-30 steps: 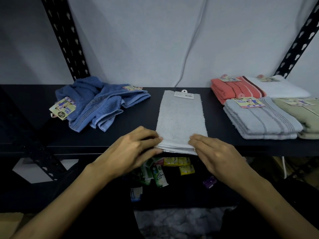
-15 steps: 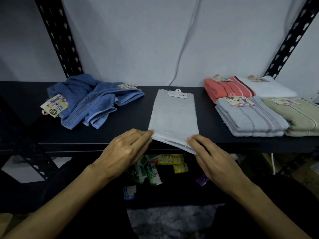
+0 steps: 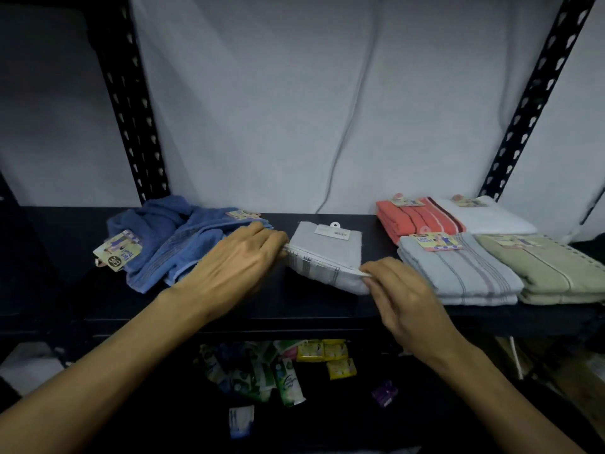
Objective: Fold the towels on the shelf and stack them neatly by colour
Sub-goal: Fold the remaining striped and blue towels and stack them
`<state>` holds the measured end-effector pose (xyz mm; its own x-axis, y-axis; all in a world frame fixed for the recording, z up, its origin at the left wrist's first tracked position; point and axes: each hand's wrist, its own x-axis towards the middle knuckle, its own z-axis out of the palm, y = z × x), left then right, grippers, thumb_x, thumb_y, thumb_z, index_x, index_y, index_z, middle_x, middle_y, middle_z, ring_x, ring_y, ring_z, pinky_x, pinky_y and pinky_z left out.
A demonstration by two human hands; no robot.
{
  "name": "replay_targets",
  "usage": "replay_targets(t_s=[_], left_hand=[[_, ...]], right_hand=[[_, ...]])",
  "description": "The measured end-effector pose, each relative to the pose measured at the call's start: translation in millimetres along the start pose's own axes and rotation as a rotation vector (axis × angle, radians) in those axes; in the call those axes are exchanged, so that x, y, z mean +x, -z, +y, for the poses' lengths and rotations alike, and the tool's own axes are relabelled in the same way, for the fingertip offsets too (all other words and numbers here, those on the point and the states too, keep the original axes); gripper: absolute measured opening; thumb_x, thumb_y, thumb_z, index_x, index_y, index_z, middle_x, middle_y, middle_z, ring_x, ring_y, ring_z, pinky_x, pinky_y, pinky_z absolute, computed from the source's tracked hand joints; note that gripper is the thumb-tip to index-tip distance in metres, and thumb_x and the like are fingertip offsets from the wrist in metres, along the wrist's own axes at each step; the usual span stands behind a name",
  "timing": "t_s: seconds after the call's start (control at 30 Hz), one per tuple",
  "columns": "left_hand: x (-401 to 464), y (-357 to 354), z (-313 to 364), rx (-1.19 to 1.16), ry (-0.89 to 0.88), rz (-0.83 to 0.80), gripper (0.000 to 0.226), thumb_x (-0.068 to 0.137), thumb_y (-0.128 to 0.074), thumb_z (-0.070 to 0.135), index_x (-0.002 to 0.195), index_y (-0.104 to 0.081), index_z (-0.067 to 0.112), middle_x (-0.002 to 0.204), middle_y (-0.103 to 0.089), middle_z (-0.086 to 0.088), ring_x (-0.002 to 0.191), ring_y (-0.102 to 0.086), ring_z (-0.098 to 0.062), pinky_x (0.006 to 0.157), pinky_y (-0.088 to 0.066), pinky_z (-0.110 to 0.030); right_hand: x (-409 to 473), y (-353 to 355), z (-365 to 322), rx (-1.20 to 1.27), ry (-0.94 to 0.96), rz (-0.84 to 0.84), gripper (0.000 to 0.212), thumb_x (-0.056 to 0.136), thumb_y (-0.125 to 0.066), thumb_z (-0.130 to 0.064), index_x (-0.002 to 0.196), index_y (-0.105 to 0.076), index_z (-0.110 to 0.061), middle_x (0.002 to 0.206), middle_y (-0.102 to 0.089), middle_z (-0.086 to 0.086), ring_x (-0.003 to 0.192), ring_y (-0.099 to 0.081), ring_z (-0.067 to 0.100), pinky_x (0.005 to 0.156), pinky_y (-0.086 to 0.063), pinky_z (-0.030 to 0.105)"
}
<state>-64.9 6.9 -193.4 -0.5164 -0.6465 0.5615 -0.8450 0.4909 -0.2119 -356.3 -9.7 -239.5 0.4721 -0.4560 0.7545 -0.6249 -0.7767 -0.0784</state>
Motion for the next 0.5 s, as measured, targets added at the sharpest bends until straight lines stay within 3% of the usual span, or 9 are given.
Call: replay_targets(t_s=[0.07, 0.13, 0.27, 0.37, 0.43, 0.5], left_hand=[[10.3, 13.2, -3.4, -0.049, 0.015, 0.007, 0.010, 0.102, -0.058, 0.018, 0.109, -0.057, 0.013, 0.097, -0.061, -0.005, 0.087, -0.056, -0.025, 0.077, -0.045, -0.038], [22.6, 29.6, -5.2, -0.198, 0.077, 0.061, 0.017, 0.106, -0.048, 0.029, 0.109, -0.056, 0.014, 0.093, -0.061, -0.003, 0.084, -0.057, -0.020, 0.075, -0.043, -0.032], [52.3, 45.1, -7.0, -0.543, 0.271, 0.167, 0.011, 0.103, -0.056, 0.031, 0.104, -0.061, 0.021, 0.083, -0.067, 0.016, 0.076, -0.063, 0.005, 0.070, -0.044, -0.013], [60.1, 29.4, -13.4, -0.663, 0.373, 0.151, 0.015, 0.100, -0.062, 0.030, 0.101, -0.071, 0.018, 0.076, -0.073, 0.010, 0.067, -0.069, -0.002, 0.069, -0.055, -0.022], [58.3, 11.1, -18.2, -0.757, 0.453, 0.076, 0.015, 0.098, -0.066, 0.025, 0.099, -0.075, 0.013, 0.076, -0.076, 0.004, 0.066, -0.073, -0.010, 0.065, -0.058, -0.027], [56.7, -7.4, -22.2, -0.850, 0.534, -0.019, 0.014, 0.098, -0.067, 0.017, 0.097, -0.076, 0.007, 0.075, -0.077, -0.002, 0.061, -0.074, -0.018, 0.060, -0.058, -0.030]], right_hand=[[18.3, 15.8, -0.5, 0.108, -0.070, 0.057, 0.010, 0.098, -0.059, -0.010, 0.104, -0.065, -0.006, 0.097, -0.063, 0.003, 0.086, -0.061, 0.023, 0.080, -0.049, 0.034], [40.6, 35.0, -2.1, 0.228, -0.141, 0.085, 0.005, 0.096, -0.064, -0.007, 0.100, -0.066, -0.008, 0.096, -0.065, 0.000, 0.087, -0.062, 0.016, 0.078, -0.049, 0.028], [86.5, 63.8, 7.4, 0.599, -0.412, 0.040, 0.008, 0.091, -0.069, -0.001, 0.095, -0.072, -0.007, 0.087, -0.072, -0.003, 0.078, -0.066, 0.008, 0.075, -0.053, 0.028], [102.0, 64.4, 20.4, 0.723, -0.559, -0.023, 0.009, 0.089, -0.072, -0.004, 0.095, -0.077, -0.009, 0.082, -0.075, -0.001, 0.073, -0.068, 0.009, 0.069, -0.055, 0.025], [103.7, 52.1, 29.2, 0.741, -0.635, -0.079, 0.011, 0.089, -0.071, -0.001, 0.096, -0.078, -0.005, 0.081, -0.076, 0.006, 0.066, -0.066, 0.006, 0.060, -0.052, 0.019], [103.0, 32.5, 39.3, 0.698, -0.683, -0.153, 0.011, 0.089, -0.070, 0.000, 0.097, -0.078, -0.002, 0.085, -0.077, 0.012, 0.070, -0.068, 0.010, 0.062, -0.057, 0.023]])
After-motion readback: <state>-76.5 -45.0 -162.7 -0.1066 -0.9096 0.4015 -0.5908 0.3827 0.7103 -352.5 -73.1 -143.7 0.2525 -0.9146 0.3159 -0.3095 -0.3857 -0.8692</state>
